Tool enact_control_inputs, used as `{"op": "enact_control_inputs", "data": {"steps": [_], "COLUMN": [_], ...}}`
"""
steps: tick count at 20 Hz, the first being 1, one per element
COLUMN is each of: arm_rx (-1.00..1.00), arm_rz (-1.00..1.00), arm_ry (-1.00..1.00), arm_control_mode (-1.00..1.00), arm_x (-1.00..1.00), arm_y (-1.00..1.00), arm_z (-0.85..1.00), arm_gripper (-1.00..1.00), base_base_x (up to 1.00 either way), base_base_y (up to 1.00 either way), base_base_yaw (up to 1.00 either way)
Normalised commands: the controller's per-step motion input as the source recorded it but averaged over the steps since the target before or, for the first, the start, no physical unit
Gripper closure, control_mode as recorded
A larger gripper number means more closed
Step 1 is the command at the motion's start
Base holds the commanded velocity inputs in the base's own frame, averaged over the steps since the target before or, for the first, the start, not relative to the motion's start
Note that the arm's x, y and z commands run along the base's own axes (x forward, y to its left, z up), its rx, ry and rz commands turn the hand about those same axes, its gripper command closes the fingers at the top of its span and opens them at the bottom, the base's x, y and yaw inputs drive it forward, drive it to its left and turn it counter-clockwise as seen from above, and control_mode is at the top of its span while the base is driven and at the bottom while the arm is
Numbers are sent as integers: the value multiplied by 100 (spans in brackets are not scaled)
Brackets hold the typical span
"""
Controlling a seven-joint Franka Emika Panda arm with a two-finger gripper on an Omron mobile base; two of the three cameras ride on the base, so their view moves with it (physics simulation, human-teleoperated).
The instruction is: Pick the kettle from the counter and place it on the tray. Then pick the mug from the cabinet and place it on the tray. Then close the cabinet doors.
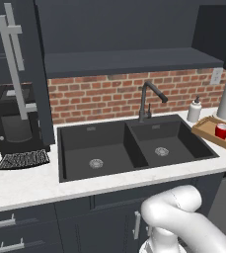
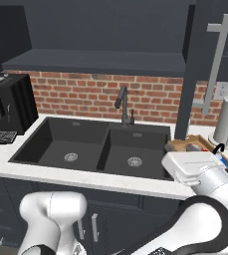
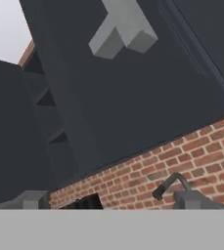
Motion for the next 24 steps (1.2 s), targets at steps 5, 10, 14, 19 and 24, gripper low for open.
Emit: {"op": "enact_control_inputs", "data": {"steps": [5,10,14,19,24], "arm_rx": [8,8,8,9,12], "arm_rz": [0,1,2,4,6], "arm_ry": [0,0,0,-1,-11], "arm_control_mode": [-100,-100,-100,-100,-100], "arm_x": [27,28,33,26,0], "arm_y": [-25,-24,-16,-19,-38], "arm_z": [7,2,0,-4,0], "arm_gripper": [-100,-100,-100,-100,-100], "base_base_x": [0,0,0,0,0], "base_base_y": [0,0,0,0,0], "base_base_yaw": [0,0,0,0,0]}}
